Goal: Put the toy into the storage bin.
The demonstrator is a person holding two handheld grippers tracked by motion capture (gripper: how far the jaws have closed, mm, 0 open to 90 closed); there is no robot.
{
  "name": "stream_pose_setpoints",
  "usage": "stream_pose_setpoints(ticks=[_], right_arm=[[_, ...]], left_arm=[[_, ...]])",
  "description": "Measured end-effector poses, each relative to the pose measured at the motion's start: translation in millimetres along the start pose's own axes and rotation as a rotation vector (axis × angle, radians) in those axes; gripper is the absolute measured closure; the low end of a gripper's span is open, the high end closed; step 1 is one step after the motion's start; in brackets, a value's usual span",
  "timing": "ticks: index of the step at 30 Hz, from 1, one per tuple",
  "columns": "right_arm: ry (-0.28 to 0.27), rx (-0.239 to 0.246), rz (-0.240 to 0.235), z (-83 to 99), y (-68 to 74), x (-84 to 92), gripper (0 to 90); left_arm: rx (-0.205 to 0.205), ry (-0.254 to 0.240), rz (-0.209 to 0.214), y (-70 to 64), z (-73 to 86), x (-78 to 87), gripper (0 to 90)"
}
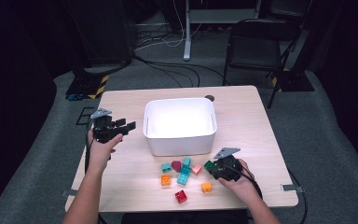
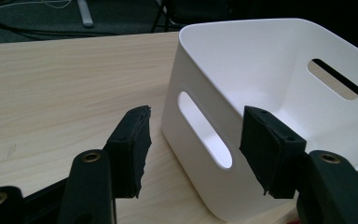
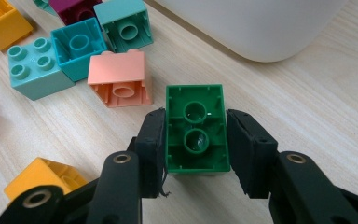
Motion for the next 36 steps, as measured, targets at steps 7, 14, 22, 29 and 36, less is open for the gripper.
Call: stream_pose_setpoints(ticks=[7,14,22,29,36], right_arm=[[0.004,-0.005,-0.013,-3.0,-0.8,-3.3,58.3],[-0.001,-0.003,-0.013,-8.1,2.9,1.8,58.5],[-0.015,-0.013,-0.01,-17.0,9.7,16.5,58.5],[-0.056,-0.014,-0.042,-36.0,15.5,39.3,58.6],[-0.088,-0.02,-0.056,-57.7,18.8,58.8,58.6]], left_arm=[[0.002,-0.004,0.0,2.7,1.7,4.1,42.9],[0.001,-0.001,0.0,3.8,2.0,5.0,43.2],[-0.001,0.011,0.006,3.7,2.9,4.1,43.3],[-0.006,0.02,0.011,2.5,2.5,3.8,43.3],[-0.004,0.021,0.01,4.6,2.4,5.1,43.3]])
Point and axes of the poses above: each handheld gripper's, and its own axes: x roughly backward along the jaws, z roughly out of its underside, y roughly to its left, the point moved 3 cm from there along -x, roughly forward along the jaws, and after that the axes turned 13 degrees about -z, right-handed, at the moved point
